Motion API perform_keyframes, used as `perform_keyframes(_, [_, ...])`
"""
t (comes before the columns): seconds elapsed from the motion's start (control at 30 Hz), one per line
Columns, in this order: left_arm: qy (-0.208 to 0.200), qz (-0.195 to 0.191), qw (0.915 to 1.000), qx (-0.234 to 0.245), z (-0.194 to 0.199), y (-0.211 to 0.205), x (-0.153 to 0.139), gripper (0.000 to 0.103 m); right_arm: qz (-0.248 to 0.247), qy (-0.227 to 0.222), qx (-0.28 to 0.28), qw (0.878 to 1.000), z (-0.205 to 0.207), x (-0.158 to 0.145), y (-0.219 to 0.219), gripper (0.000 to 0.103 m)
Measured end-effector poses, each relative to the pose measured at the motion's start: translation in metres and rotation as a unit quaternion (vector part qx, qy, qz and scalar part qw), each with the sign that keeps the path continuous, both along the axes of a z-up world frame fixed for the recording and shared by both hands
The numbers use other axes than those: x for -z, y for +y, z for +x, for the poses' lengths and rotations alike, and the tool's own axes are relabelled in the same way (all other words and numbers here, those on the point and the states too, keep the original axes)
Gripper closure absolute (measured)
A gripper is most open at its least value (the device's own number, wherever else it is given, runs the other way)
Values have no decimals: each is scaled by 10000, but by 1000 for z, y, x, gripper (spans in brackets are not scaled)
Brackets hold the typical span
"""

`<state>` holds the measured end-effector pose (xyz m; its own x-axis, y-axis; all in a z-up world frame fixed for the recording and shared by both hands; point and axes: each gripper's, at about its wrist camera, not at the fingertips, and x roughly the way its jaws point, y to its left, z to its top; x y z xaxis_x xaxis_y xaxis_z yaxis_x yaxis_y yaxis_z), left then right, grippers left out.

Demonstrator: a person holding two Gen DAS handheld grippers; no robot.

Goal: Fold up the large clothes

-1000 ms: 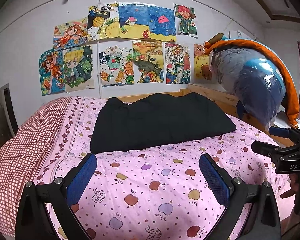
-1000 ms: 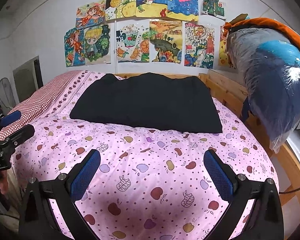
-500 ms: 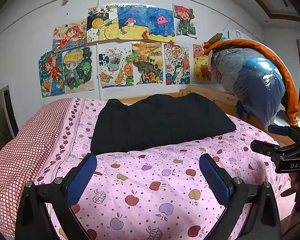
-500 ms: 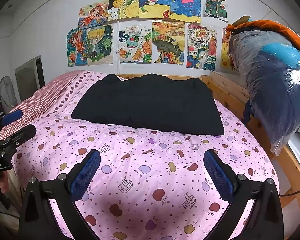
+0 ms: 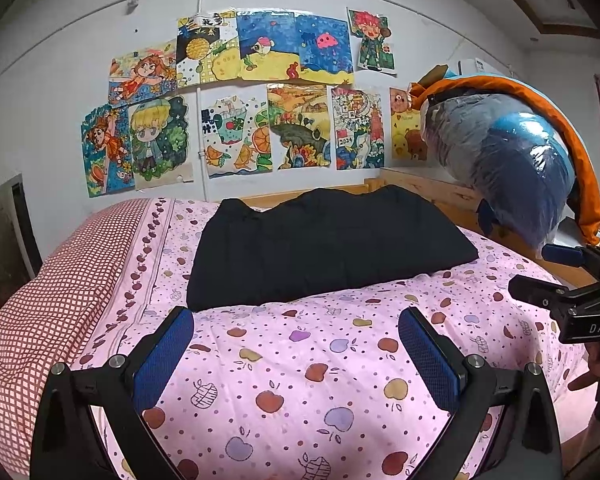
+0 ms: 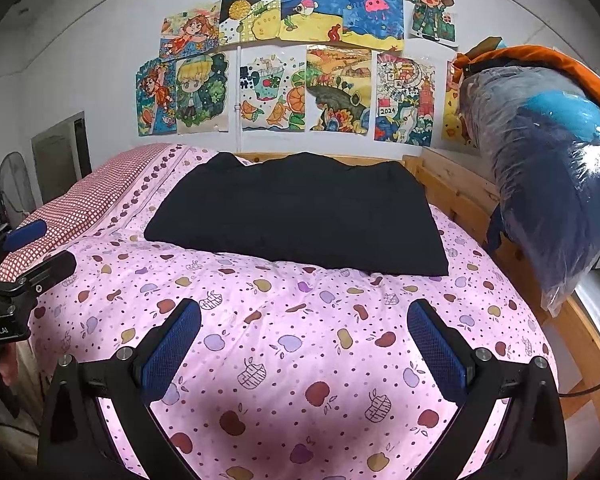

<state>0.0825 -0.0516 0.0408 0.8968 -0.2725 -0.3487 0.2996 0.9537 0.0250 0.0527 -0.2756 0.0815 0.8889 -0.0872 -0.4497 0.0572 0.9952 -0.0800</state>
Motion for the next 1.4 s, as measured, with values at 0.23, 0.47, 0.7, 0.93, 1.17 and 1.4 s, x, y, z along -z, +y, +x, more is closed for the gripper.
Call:
perform_keyframes(0.23, [-20, -1, 10000, -2, 0, 1, 0, 0, -11, -28, 28, 10000, -1, -1, 1, 2])
perform_keyframes(0.47, [-29, 3, 10000, 0, 0, 2, 0, 0, -2, -13, 18, 10000, 0, -1, 2, 2])
perform_keyframes(0.7, [-35, 1, 10000, -29, 1, 7, -1, 0, 6, -13, 6, 10000, -1, -2, 2, 2])
perform_keyframes(0.93, [-32, 21, 10000, -31, 2, 8, -1, 0, 17, -8, 9, 10000, -1, -2, 2, 2])
perform_keyframes(1.17, [-44, 14, 10000, -30, 2, 9, -1, 0, 27, -10, 22, 10000, 0, -2, 2, 2])
perform_keyframes(1.4, [-5, 32, 10000, -19, 3, 10, 0, 0, 33, 3, 17, 10000, 1, -1, 1, 2])
